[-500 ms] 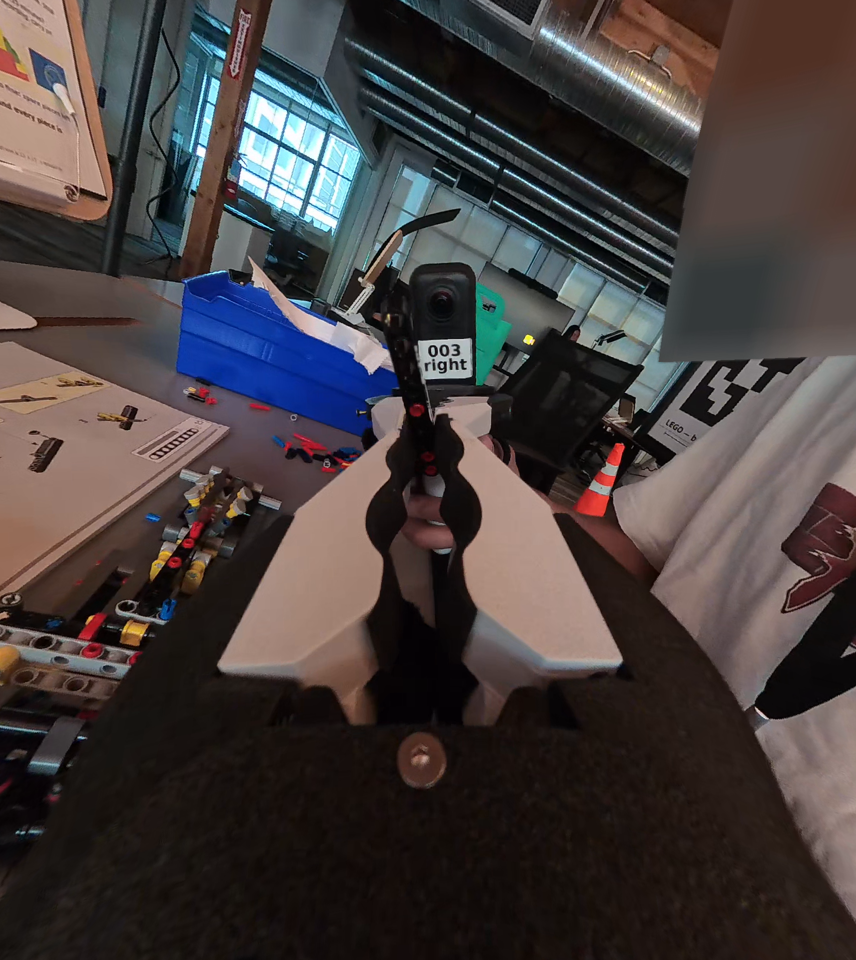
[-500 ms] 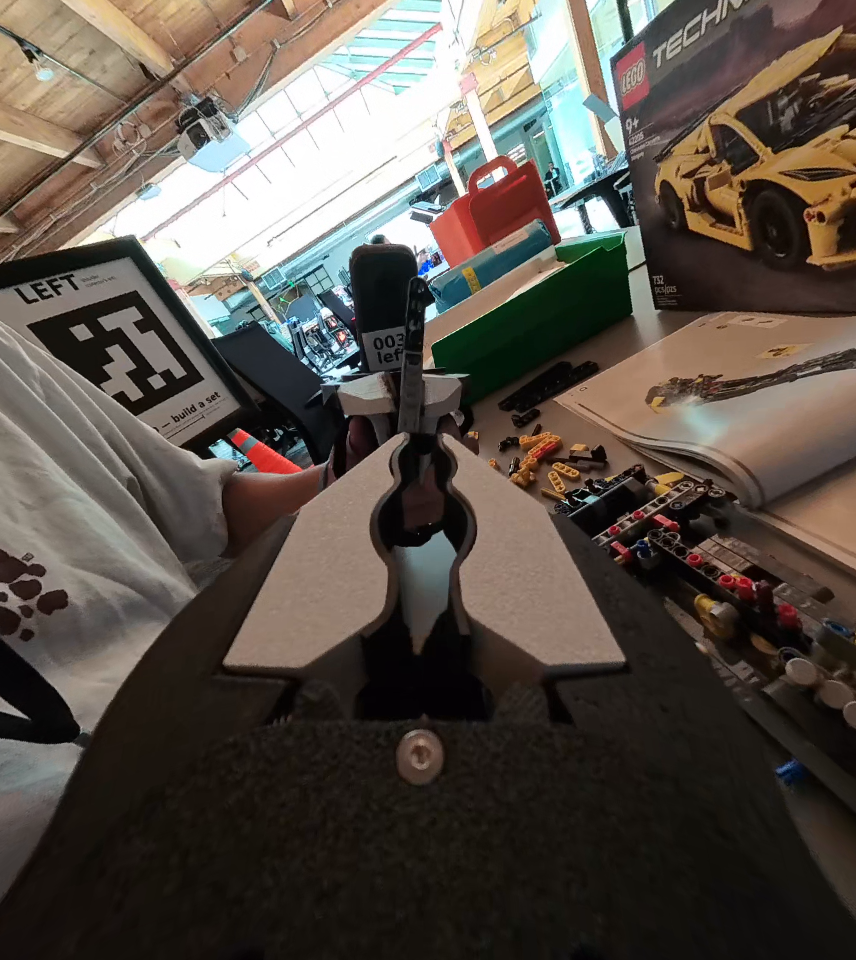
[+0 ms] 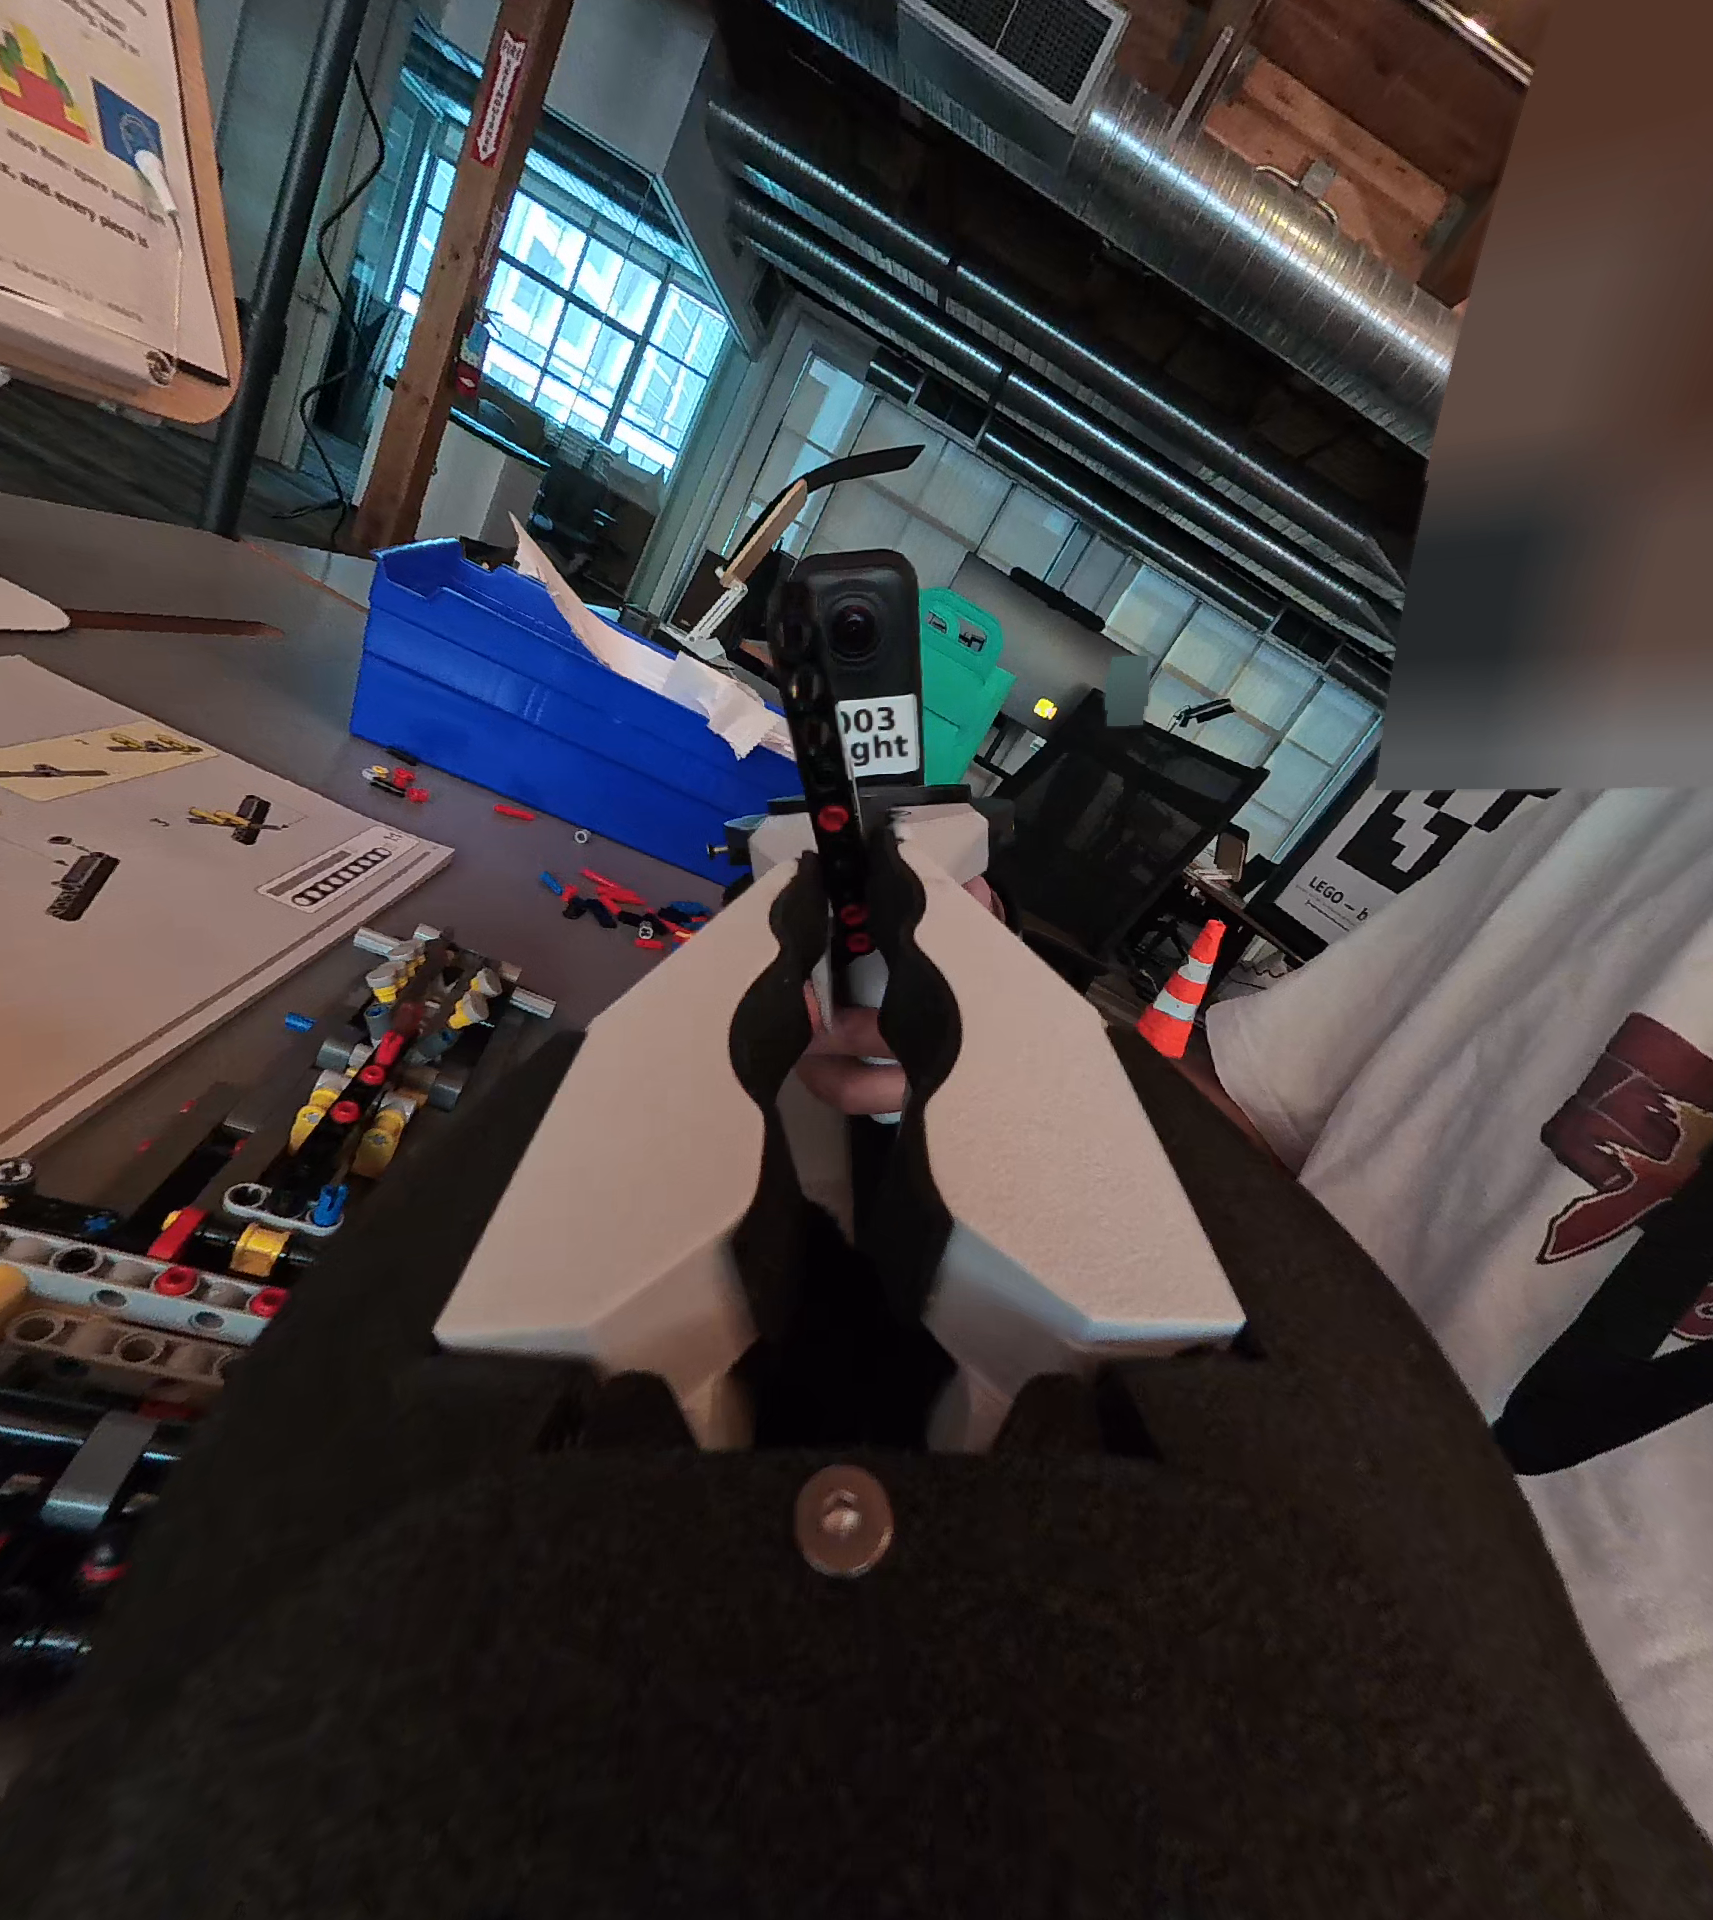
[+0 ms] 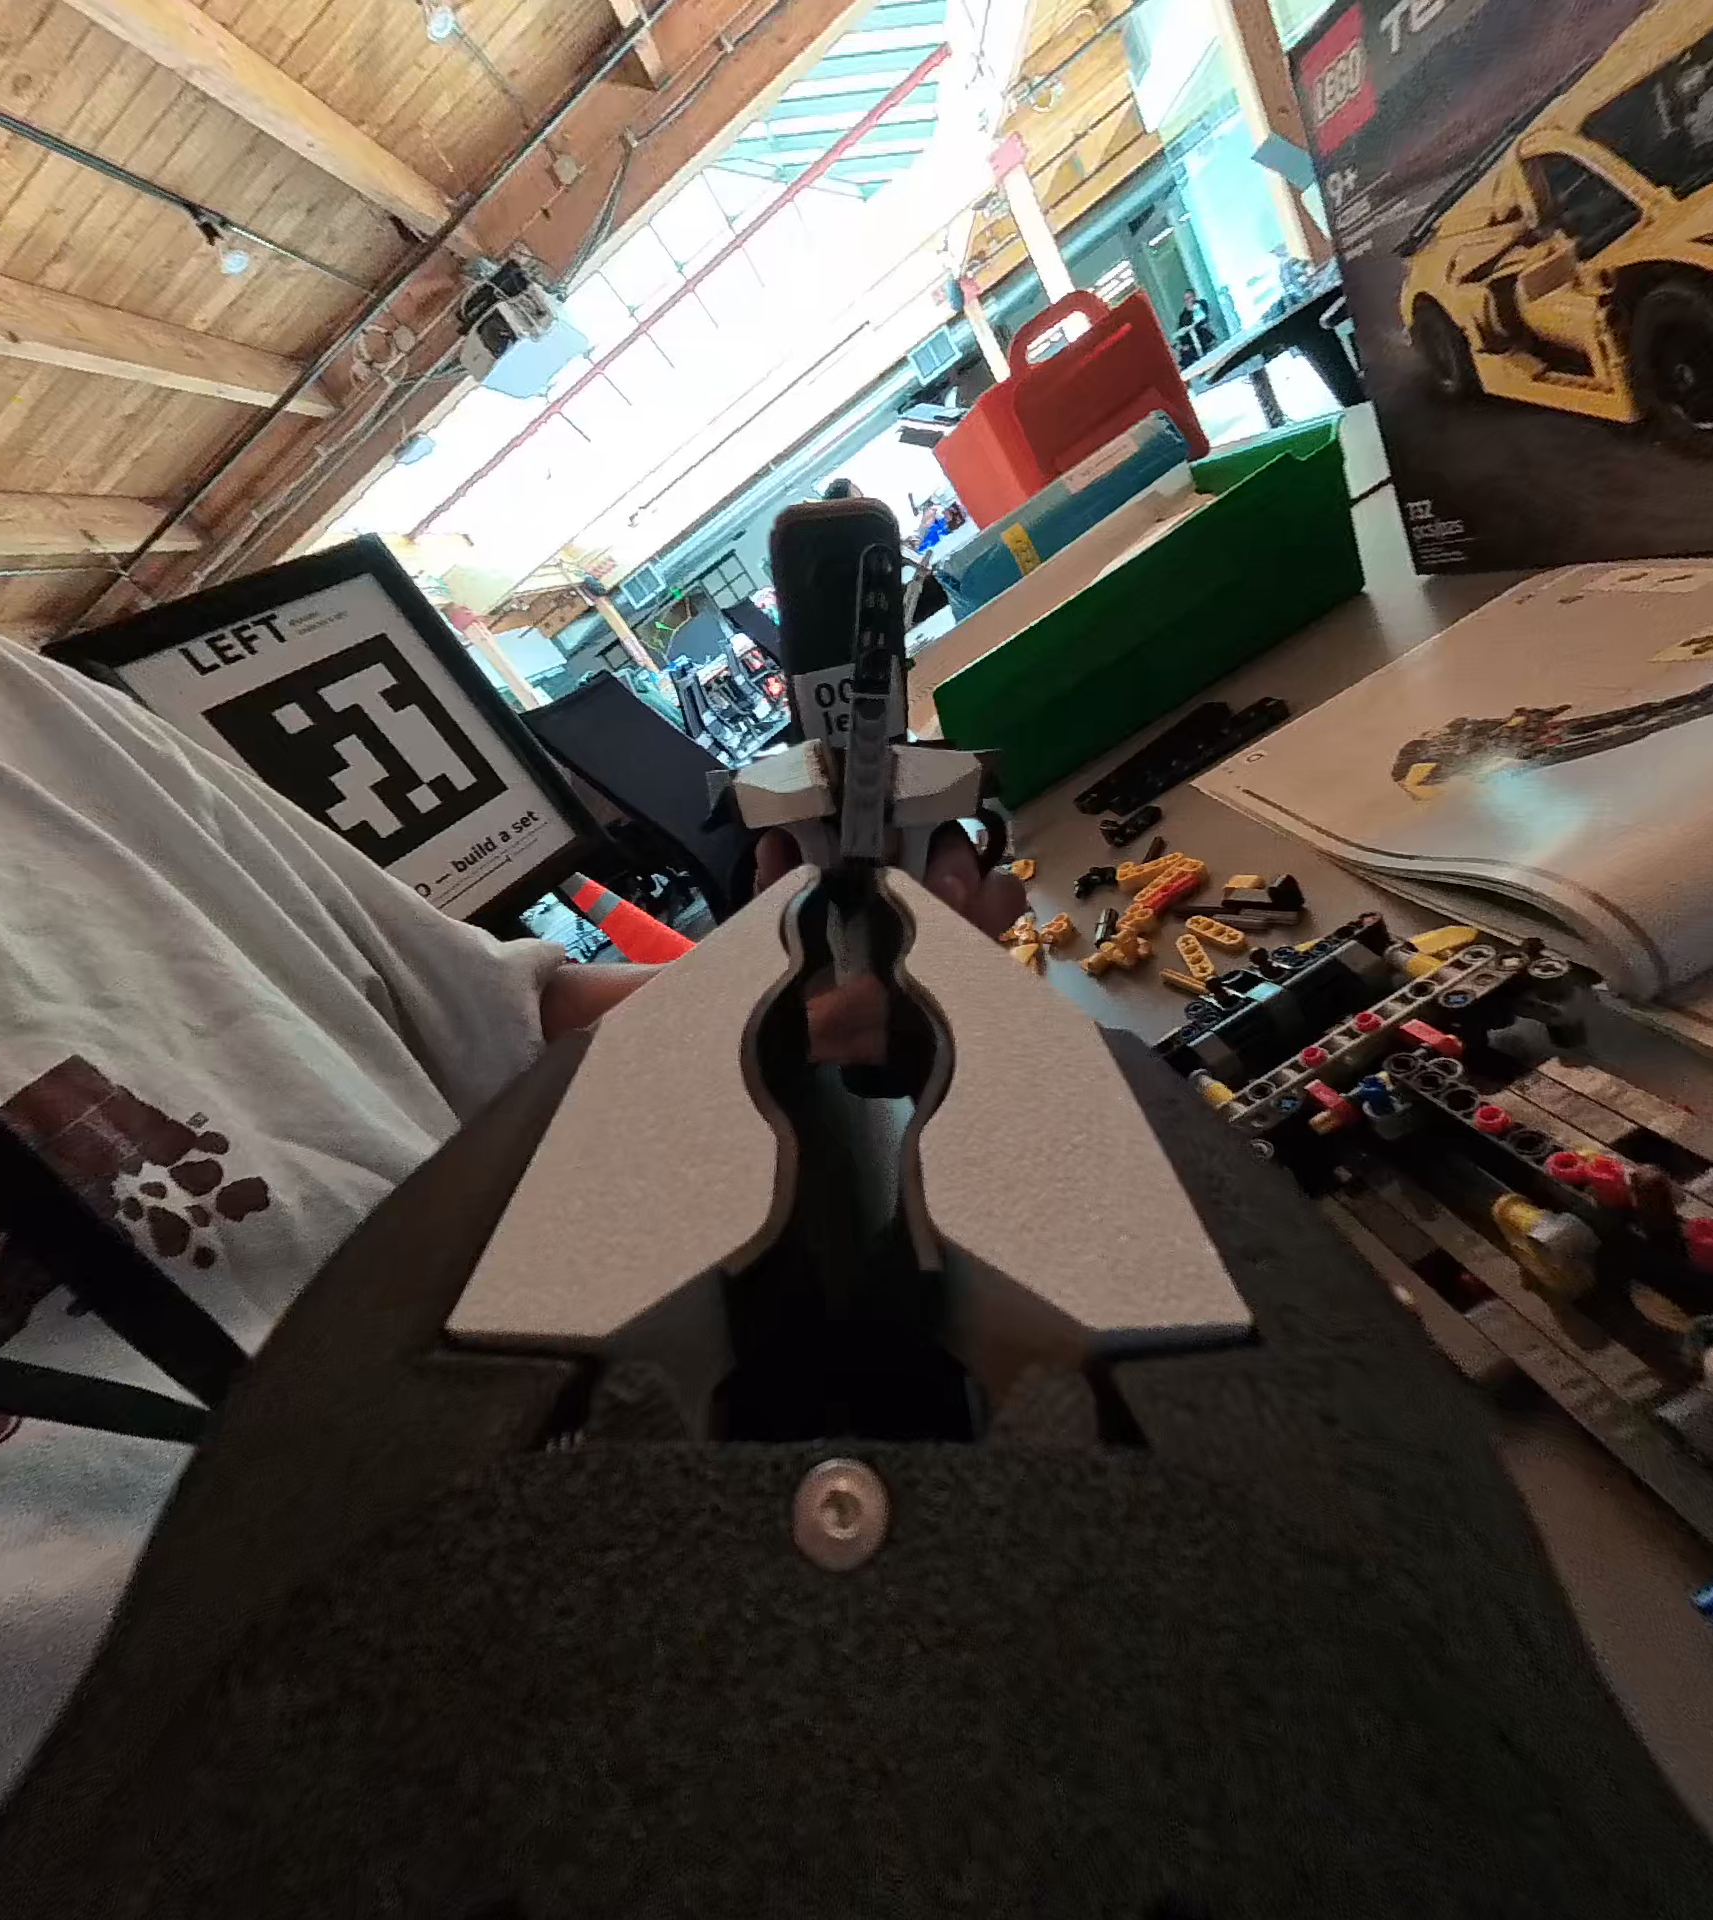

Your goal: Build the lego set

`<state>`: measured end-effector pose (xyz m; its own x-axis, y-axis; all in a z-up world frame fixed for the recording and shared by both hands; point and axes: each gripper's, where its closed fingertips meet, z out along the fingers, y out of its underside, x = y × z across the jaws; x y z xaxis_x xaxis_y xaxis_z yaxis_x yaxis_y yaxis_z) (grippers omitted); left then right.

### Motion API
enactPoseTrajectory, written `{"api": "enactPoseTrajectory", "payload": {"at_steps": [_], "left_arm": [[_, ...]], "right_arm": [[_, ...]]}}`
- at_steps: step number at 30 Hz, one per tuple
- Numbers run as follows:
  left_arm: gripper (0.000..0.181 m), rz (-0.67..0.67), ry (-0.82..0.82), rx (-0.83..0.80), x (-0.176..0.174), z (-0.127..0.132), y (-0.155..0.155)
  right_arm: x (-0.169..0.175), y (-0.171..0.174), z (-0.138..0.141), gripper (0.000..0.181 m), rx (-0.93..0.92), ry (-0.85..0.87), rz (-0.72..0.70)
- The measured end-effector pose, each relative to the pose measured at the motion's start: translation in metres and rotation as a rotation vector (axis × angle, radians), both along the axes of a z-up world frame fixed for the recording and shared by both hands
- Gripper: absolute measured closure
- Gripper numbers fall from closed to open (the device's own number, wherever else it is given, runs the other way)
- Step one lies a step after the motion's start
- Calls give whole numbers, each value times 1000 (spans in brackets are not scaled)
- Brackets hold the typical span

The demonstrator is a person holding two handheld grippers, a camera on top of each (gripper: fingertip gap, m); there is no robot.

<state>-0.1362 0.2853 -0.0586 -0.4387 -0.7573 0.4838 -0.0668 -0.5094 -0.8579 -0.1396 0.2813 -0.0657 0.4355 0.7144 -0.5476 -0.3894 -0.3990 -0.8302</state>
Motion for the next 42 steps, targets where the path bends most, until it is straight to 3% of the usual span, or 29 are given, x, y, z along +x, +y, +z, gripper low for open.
{"api": "enactPoseTrajectory", "payload": {"at_steps": [9, 20, 28, 31, 34, 37, 40, 42], "left_arm": [[175, 10, 3, -24, 3, -2, 0], [175, 78, -99, -182, 15, 17, 3], [175, 89, -104, -221, 13, 21, 12], [175, 96, -104, -214, 8, 23, 17], [175, 103, -13, -111, -2, 15, 18], [175, 182, 220, 111, -20, -20, 24], [175, 200, 539, 537, -55, -81, 23], [175, 160, 662, 762, -77, -108, 18]], "right_arm": [[0, 2, -3, 175, -18, 2, -4], [-6, 12, 11, 175, -79, 280, -24], [-3, 2, 26, 175, -95, 502, 121], [-2, 0, 27, 175, -84, 501, 131], [-1, -4, 31, 175, -70, 520, 157], [-4, -8, 29, 175, -67, 490, 165], [-3, -7, 24, 175, -59, 432, 136], [-3, -7, 22, 175, -60, 422, 131]]}}
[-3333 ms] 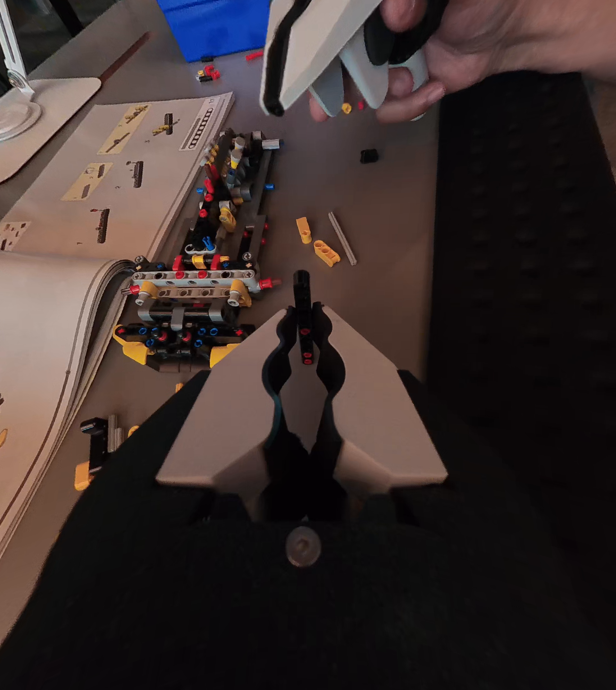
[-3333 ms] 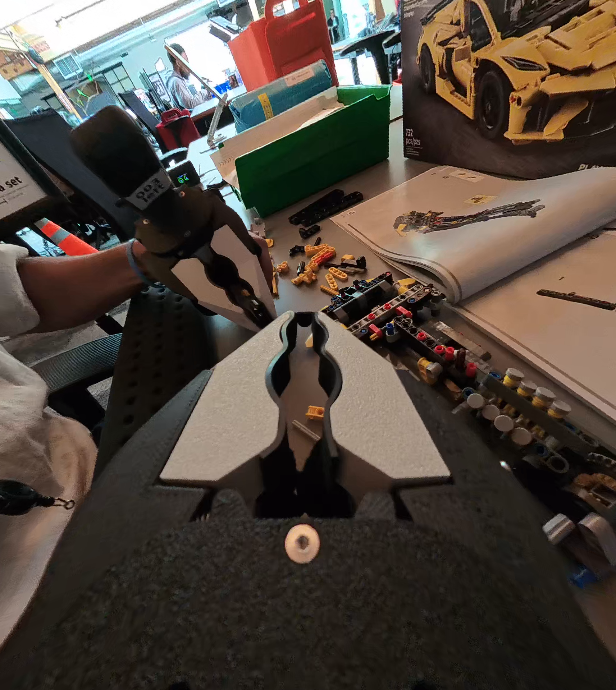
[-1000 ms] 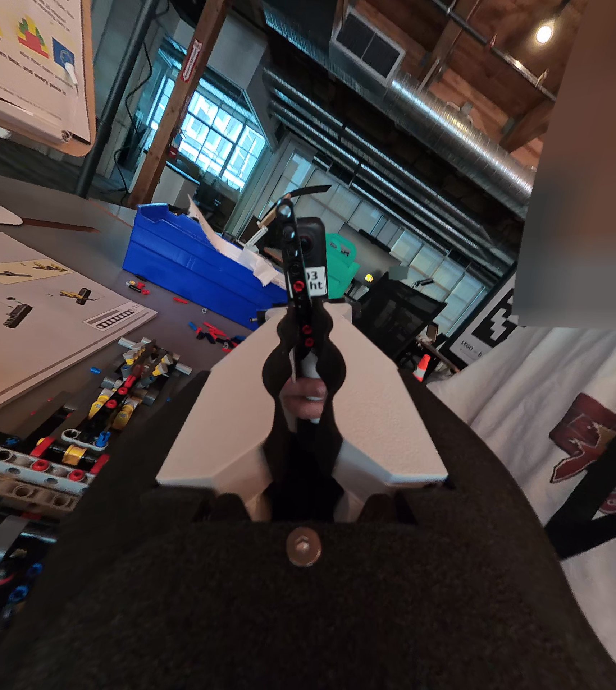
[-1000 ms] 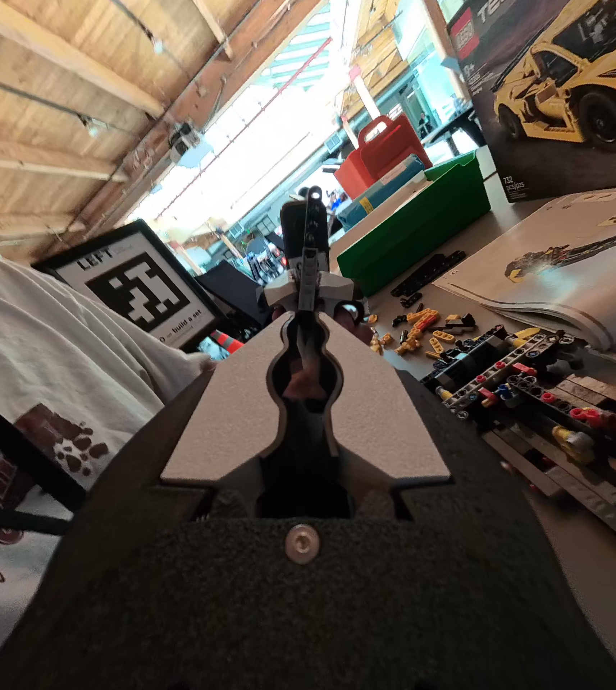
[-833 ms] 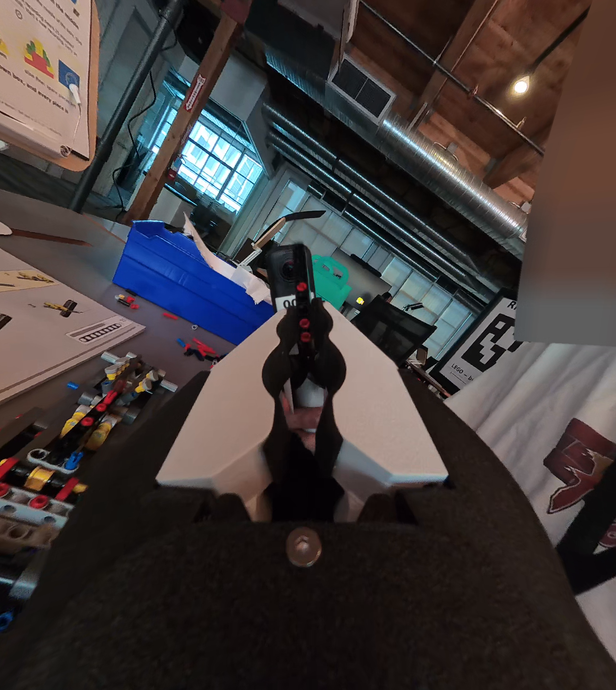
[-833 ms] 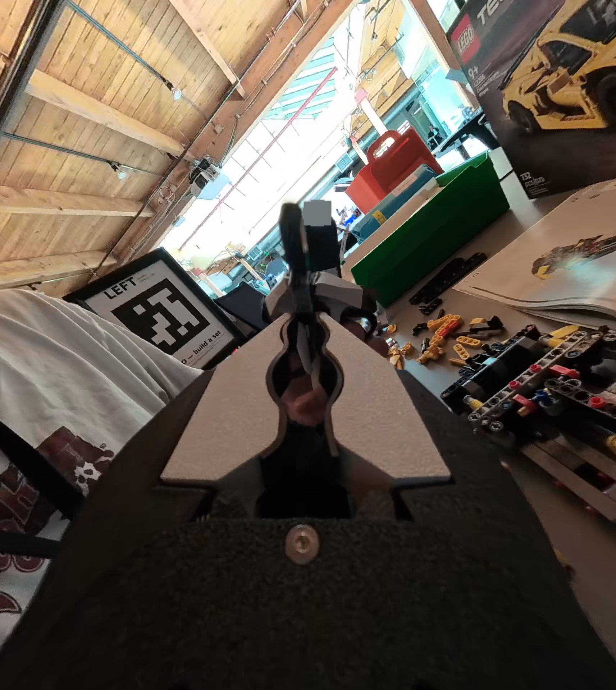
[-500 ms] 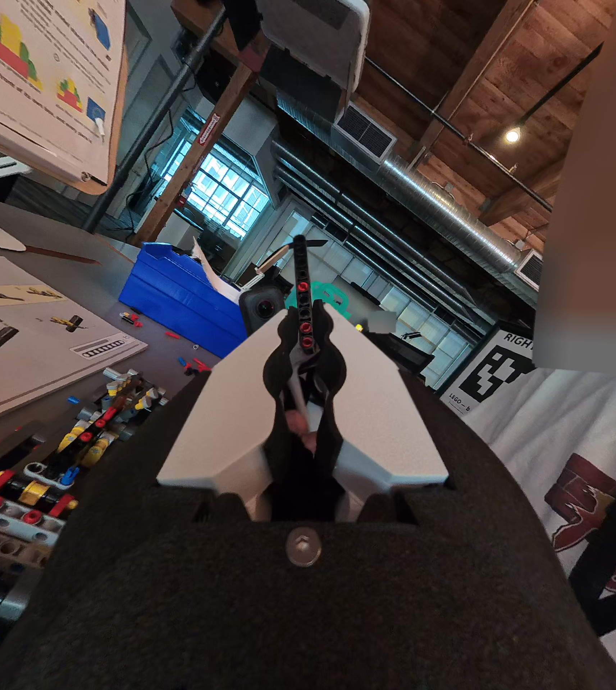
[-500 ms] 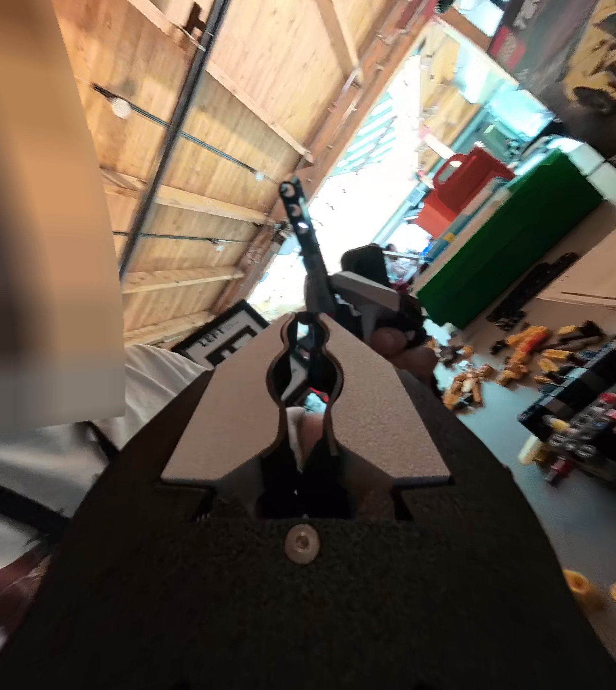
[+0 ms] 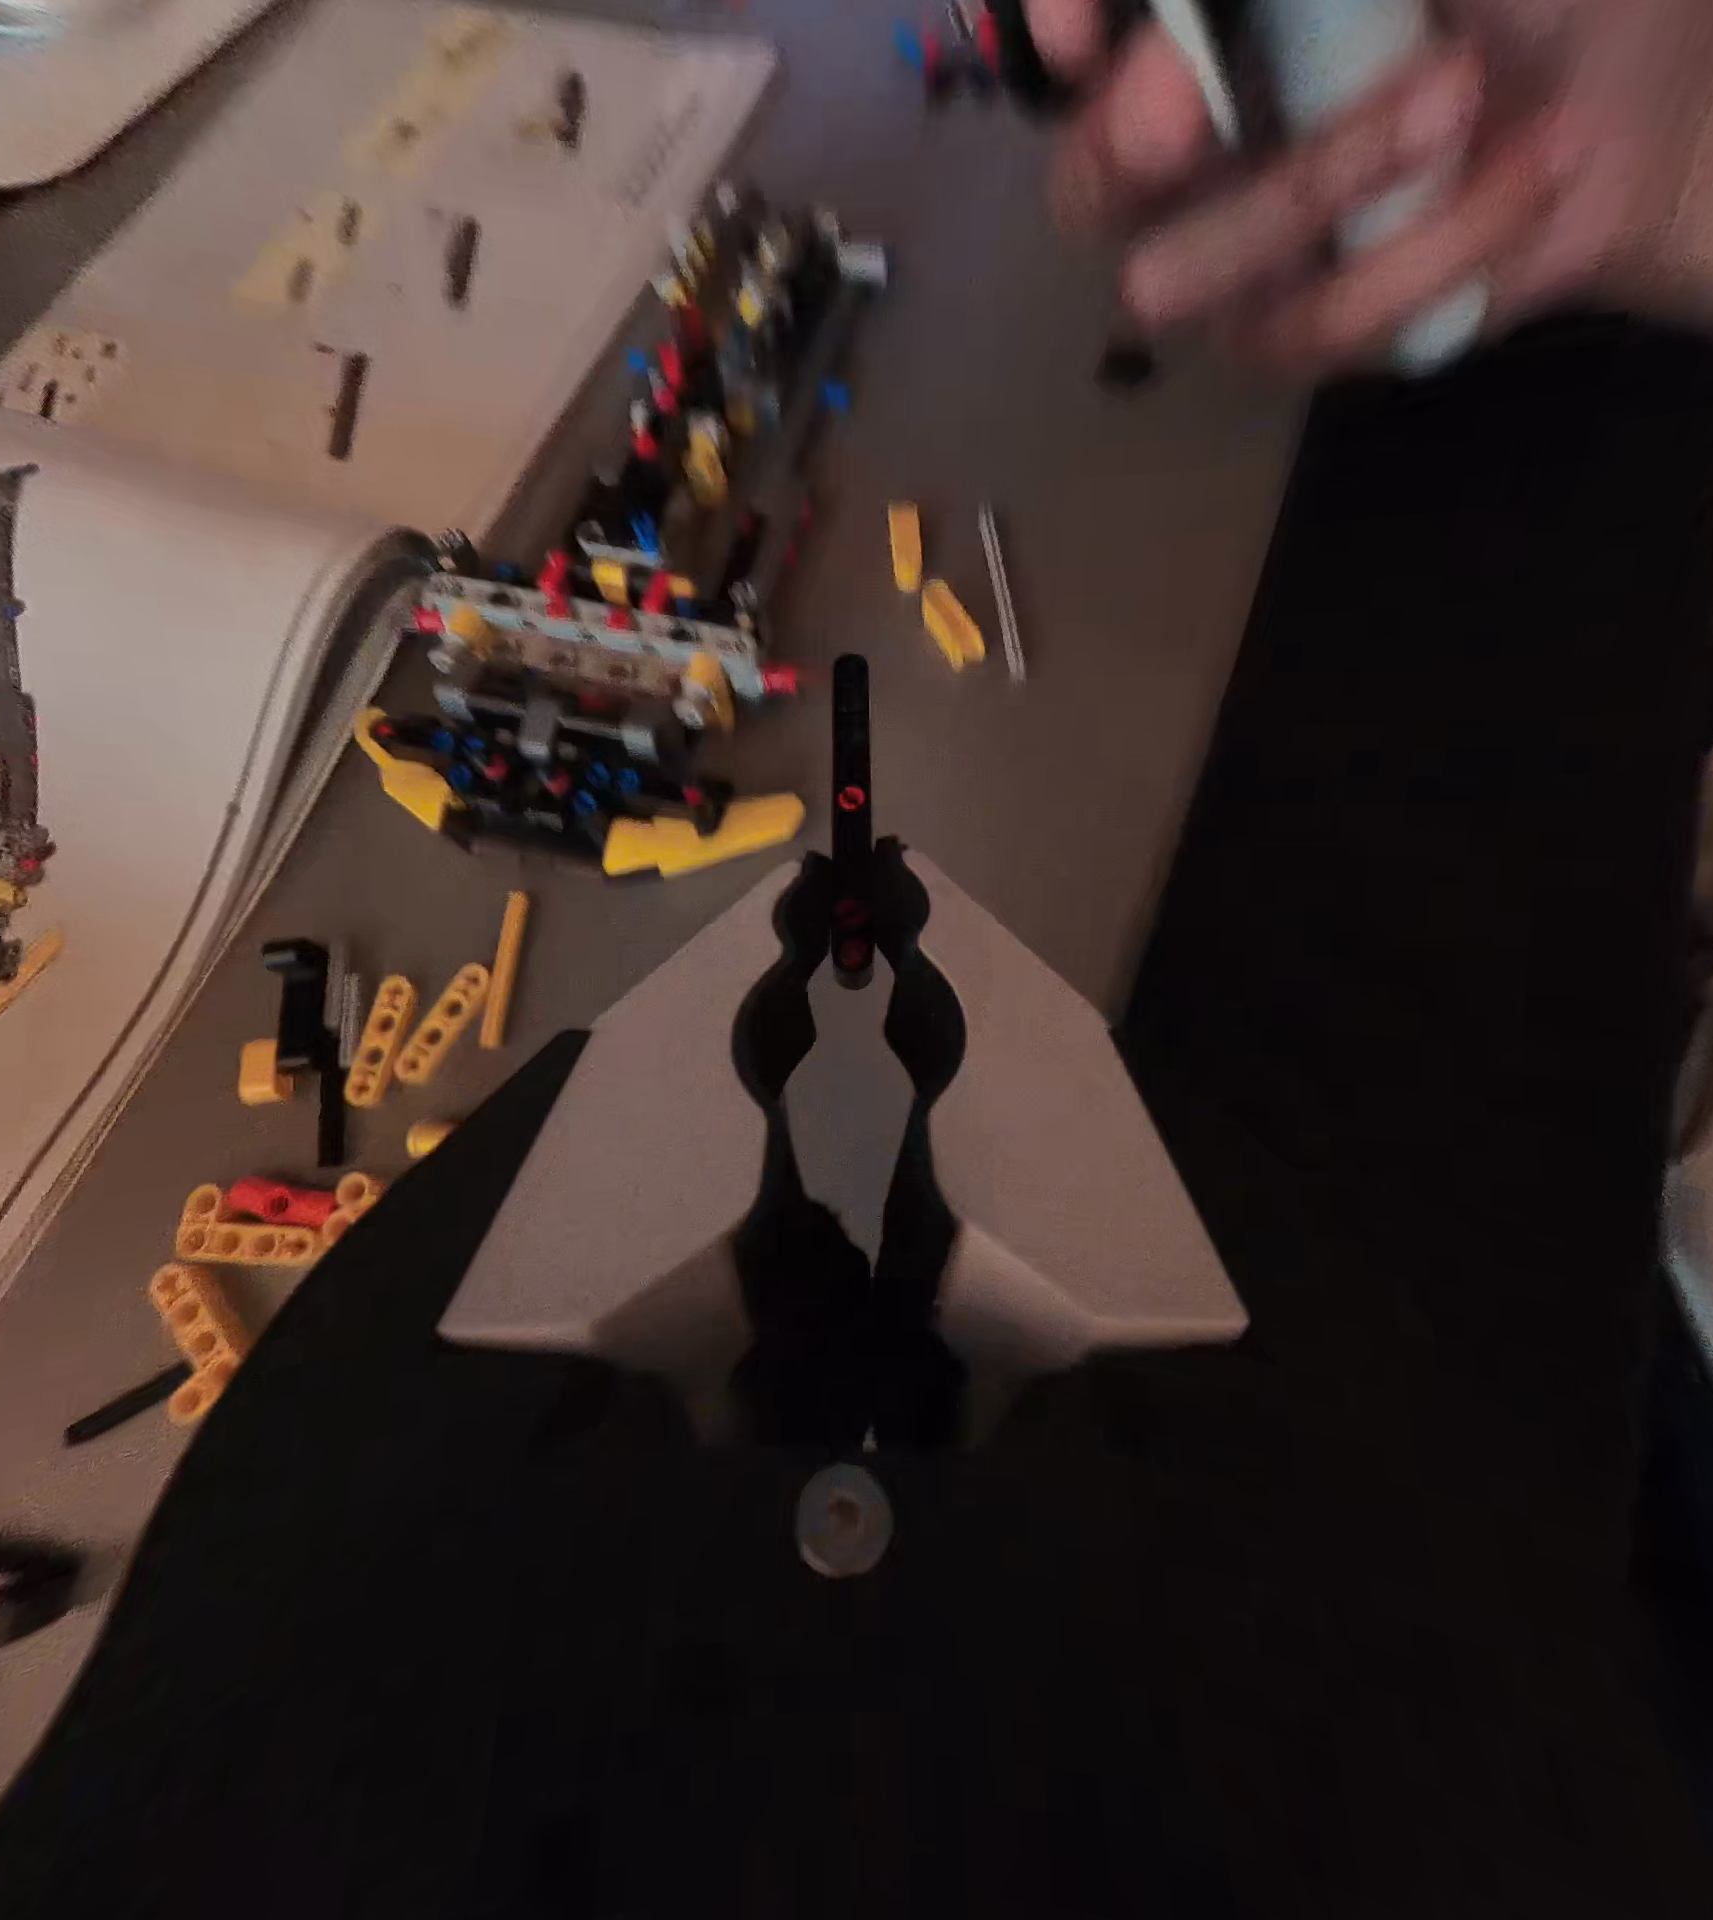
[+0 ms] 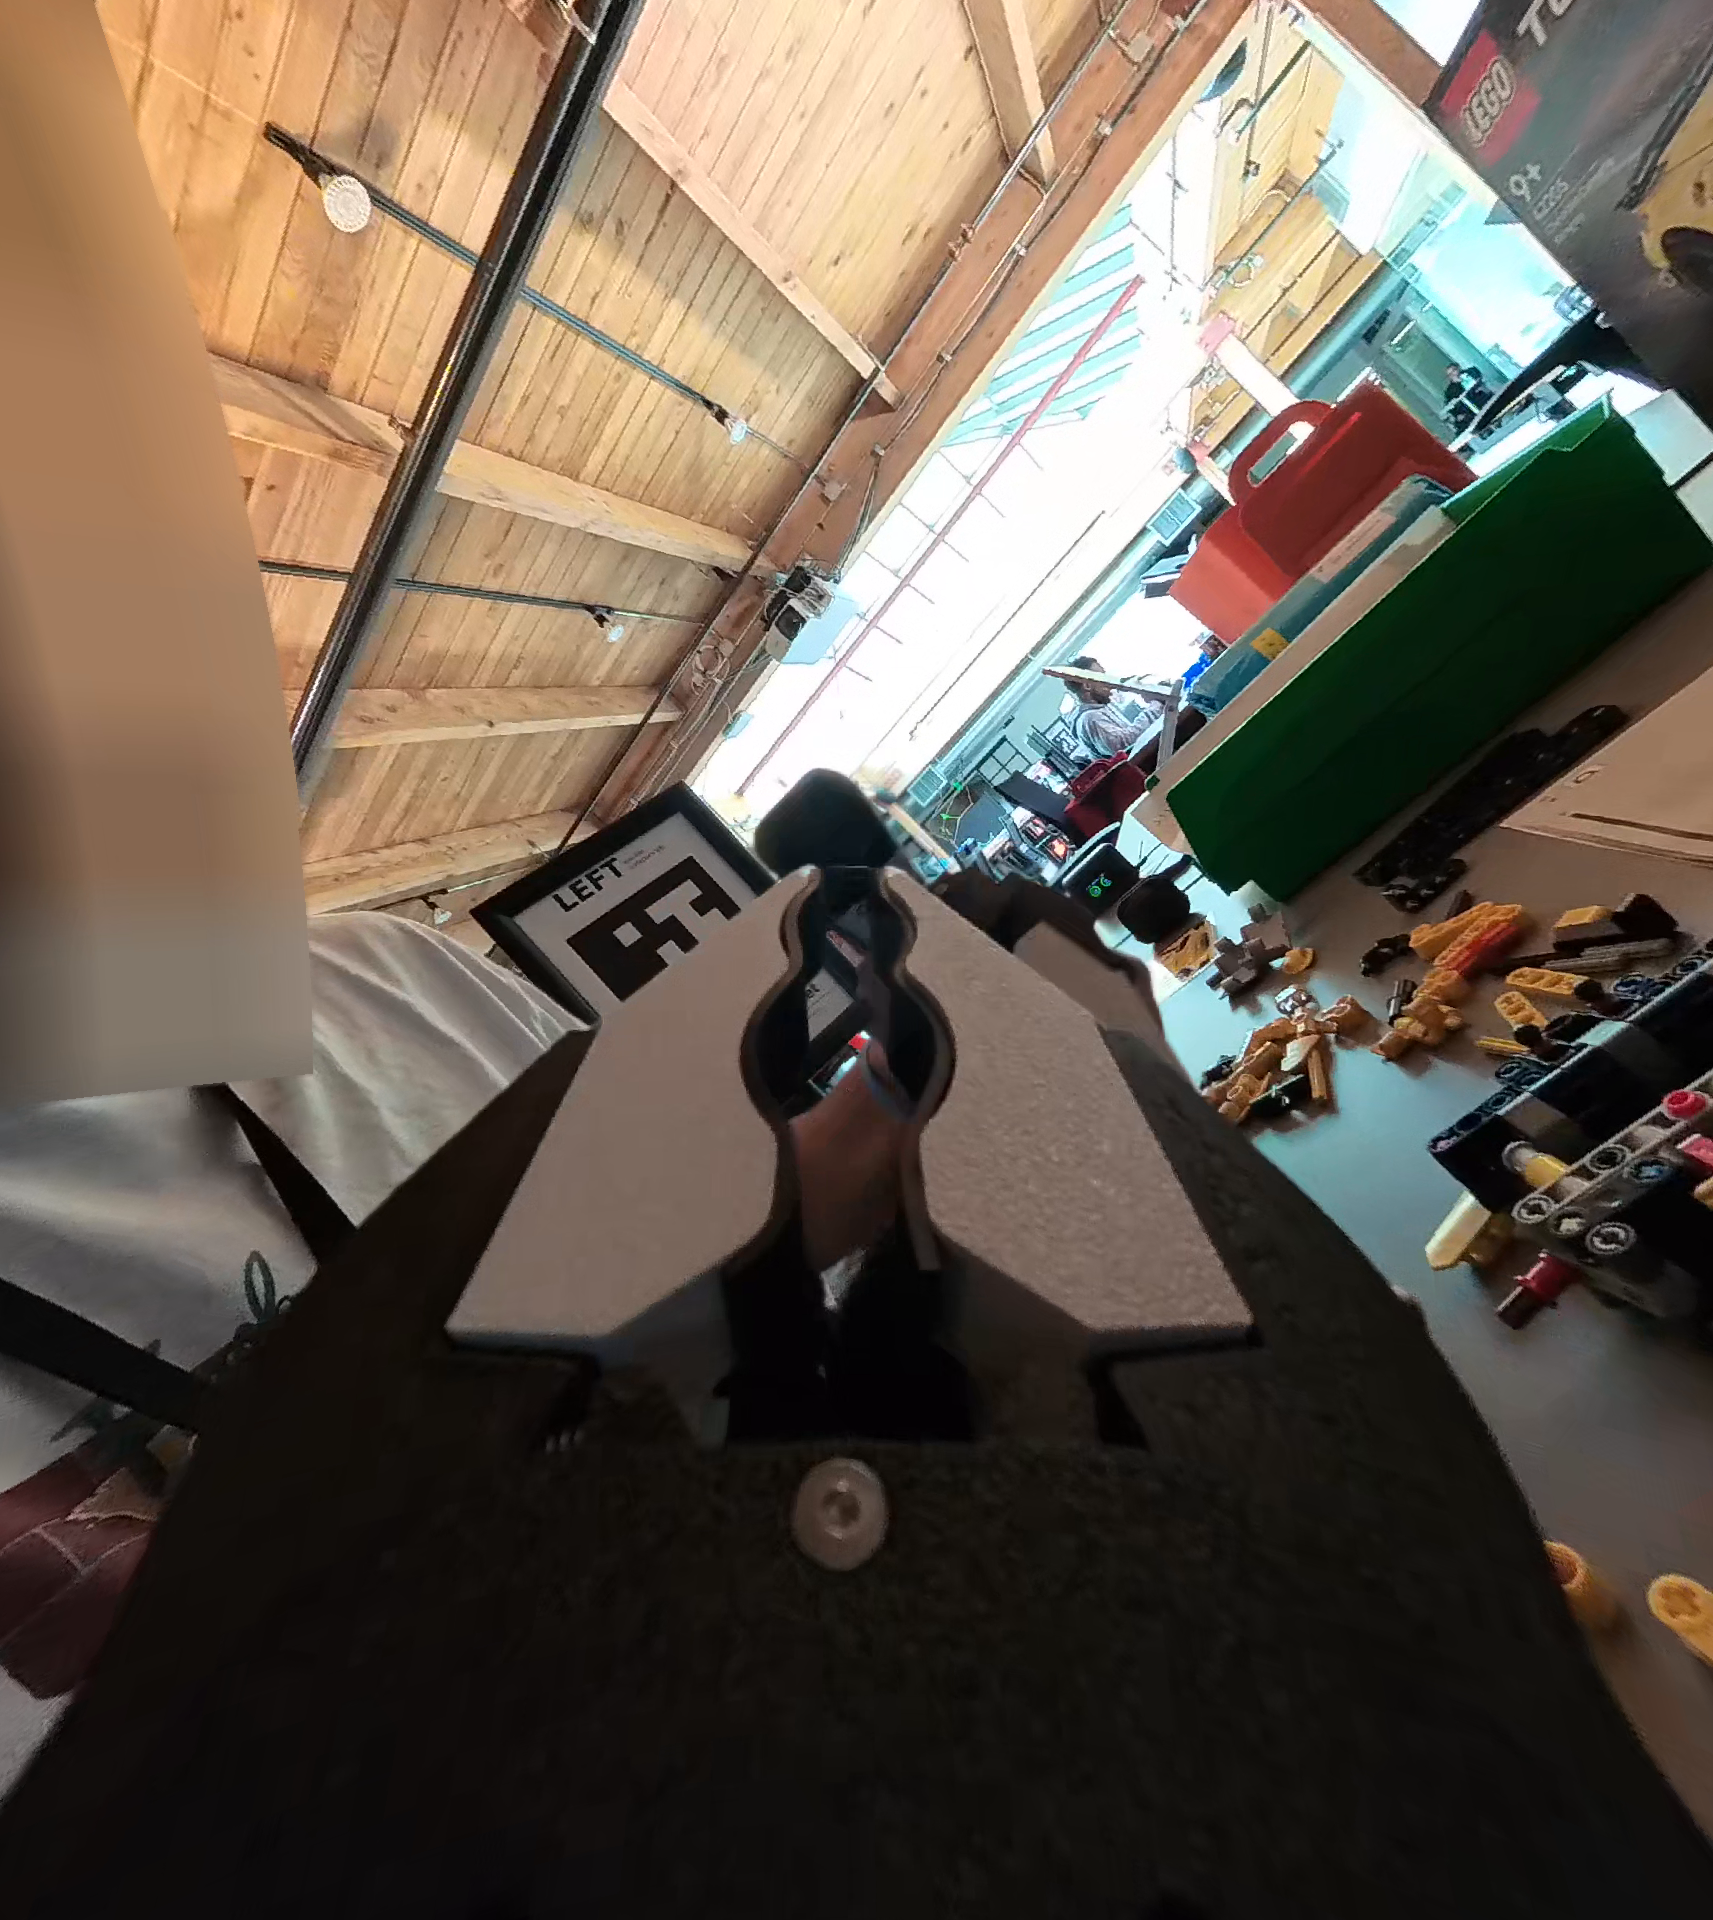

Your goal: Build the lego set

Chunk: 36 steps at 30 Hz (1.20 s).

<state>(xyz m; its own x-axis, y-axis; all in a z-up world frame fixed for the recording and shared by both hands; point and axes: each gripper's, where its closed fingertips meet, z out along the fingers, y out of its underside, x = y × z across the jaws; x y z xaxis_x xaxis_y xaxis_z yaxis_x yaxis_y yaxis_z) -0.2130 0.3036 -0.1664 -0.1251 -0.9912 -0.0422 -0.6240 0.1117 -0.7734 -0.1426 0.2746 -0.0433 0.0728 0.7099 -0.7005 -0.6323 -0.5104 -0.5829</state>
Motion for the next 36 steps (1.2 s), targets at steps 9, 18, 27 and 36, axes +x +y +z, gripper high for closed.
{"api": "enactPoseTrajectory", "payload": {"at_steps": [9, 18, 27, 36], "left_arm": [[175, -114, 132, 46, -6, -36, -22], [169, -152, 172, 66, -12, -43, -26], [169, -165, 276, 150, -22, -46, -24], [171, -163, 332, 205, -27, -45, -20]], "right_arm": [[0, -1, -4, 175, -12, -18, 0], [-2, -2, -4, 175, -18, -3, 30], [-2, -4, -3, 175, -22, 11, 47], [-1, -4, -3, 175, -23, 18, 51]]}}
